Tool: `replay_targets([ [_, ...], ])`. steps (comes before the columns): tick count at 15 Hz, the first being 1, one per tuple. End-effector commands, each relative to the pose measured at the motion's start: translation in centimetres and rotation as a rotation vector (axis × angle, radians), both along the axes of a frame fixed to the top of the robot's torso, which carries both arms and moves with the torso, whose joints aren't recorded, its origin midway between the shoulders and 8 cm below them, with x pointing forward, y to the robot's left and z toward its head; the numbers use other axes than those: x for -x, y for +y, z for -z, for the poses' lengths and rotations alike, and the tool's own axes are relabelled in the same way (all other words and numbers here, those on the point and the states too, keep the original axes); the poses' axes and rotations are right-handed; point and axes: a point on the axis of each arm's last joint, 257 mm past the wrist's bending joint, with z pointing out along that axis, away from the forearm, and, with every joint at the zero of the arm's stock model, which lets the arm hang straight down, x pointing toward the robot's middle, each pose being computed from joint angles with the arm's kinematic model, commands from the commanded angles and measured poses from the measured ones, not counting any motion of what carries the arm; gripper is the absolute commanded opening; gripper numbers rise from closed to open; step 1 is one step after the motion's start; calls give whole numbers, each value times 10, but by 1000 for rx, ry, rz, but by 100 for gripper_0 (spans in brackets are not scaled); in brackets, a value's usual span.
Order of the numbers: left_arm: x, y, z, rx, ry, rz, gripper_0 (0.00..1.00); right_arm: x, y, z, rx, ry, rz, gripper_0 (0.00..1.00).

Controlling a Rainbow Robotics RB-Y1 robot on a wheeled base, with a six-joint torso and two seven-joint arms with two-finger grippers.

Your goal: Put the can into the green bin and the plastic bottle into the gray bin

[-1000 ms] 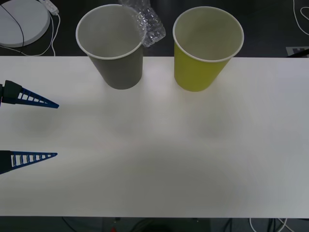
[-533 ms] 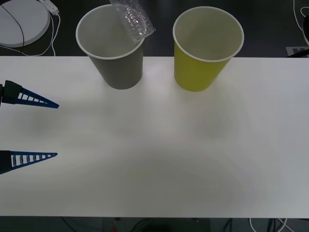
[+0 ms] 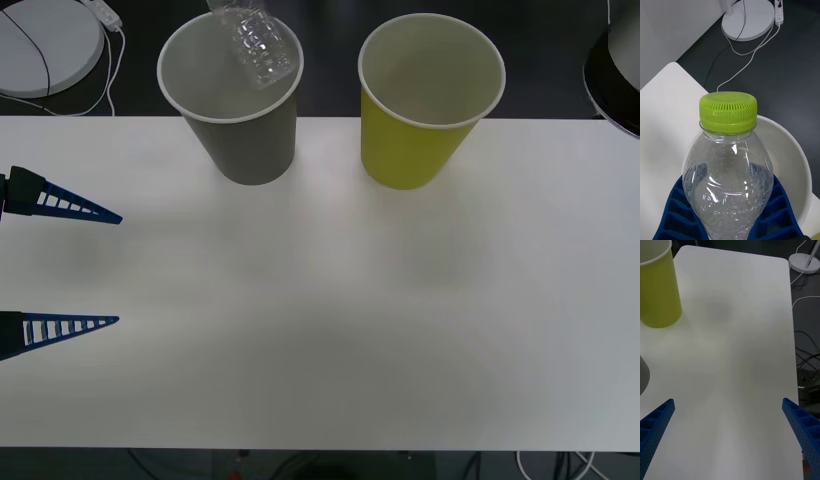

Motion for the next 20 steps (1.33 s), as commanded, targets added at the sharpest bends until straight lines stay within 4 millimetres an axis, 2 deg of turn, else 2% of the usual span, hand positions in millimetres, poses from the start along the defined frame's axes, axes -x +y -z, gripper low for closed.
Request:
replay_targets([
  [1,0,0,0,0,0,0,100,-1,6,-2,-5,-17,-2,0],
  [6,0,0,0,0,0,0,100,1,9,-2,-15,-10,-6,0],
  [7,0,0,0,0,0,0,100,1,9,-2,-20,-6,-6,3],
  [8,0,0,0,0,0,0,100,0,9,-2,-21,-9,-4,67],
  [9,0,0,0,0,0,0,100,-2,7,-3,-24,-14,3,100],
  [12,0,0,0,0,0,0,100,-3,13,-2,-49,-18,-10,100],
  [20,0,0,0,0,0,0,100,-3,13,-3,-53,-24,-15,100],
])
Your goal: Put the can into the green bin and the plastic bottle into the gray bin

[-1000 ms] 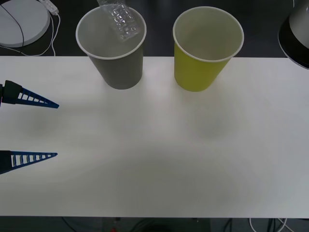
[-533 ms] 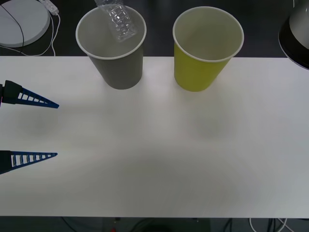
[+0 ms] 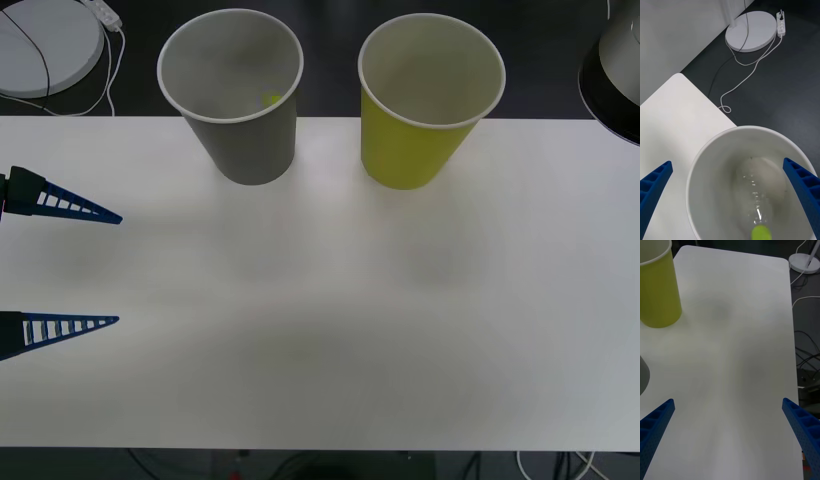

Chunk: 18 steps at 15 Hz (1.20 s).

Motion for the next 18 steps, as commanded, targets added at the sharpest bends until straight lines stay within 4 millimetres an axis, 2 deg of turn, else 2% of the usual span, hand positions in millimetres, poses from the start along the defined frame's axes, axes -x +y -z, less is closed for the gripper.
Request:
replay_targets([
  [1,0,0,0,0,0,0,100,0,0,-1,2,-7,-7,100],
  [6,0,0,0,0,0,0,100,1,-3,-6,7,-23,-35,100],
  [18,0,0,0,0,0,0,100,16,-56,-12,23,-31,-141,100],
])
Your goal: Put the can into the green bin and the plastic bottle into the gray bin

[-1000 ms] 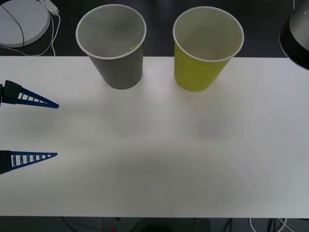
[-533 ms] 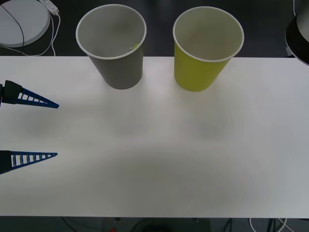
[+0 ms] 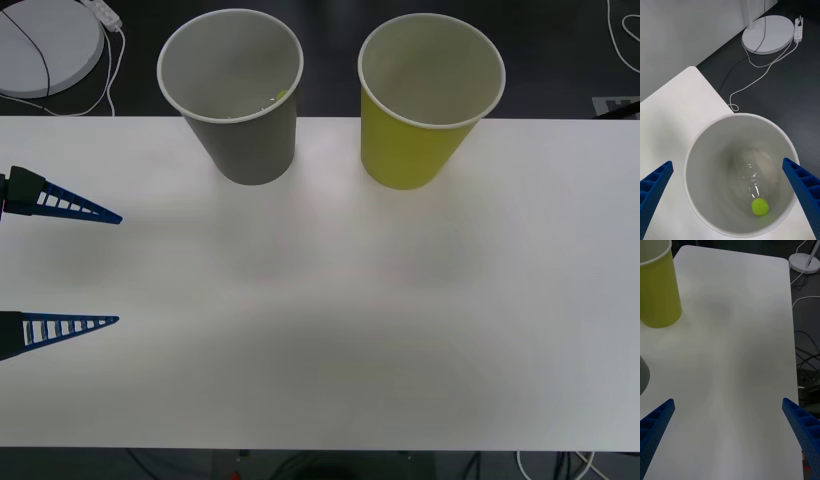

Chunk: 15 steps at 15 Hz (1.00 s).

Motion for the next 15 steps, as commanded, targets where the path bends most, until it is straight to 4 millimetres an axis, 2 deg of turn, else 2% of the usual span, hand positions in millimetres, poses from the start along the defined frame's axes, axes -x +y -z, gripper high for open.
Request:
replay_targets([
  [1,0,0,0,0,0,0,100,3,-15,2,11,-11,-21,100],
  [8,0,0,0,0,0,0,100,21,-60,6,25,-12,-75,100],
  [15,0,0,0,0,0,0,100,45,-117,19,-2,-40,-161,100],
])
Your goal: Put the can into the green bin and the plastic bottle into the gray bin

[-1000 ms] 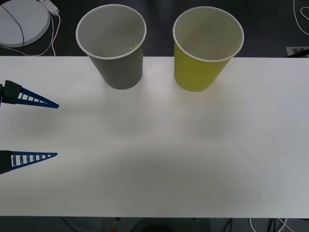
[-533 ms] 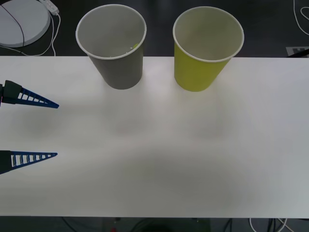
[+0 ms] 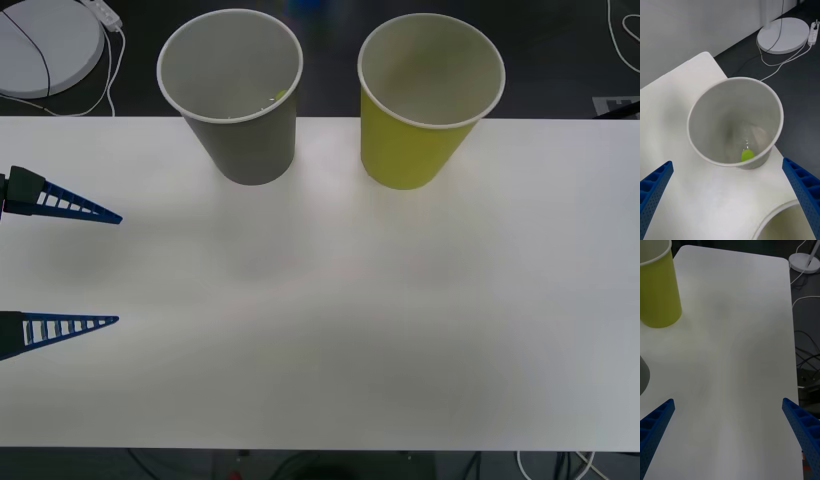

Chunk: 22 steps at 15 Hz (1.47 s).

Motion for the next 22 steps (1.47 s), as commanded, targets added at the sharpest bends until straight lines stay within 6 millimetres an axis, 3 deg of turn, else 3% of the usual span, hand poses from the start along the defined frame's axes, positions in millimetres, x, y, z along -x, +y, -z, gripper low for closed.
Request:
replay_targets([
  [1,0,0,0,0,0,0,100,11,-23,10,-13,-19,-50,100],
  [14,0,0,0,0,0,0,100,88,-126,56,3,-140,-248,100],
  [22,0,0,0,0,0,0,100,136,-173,93,-8,-188,-264,100],
])
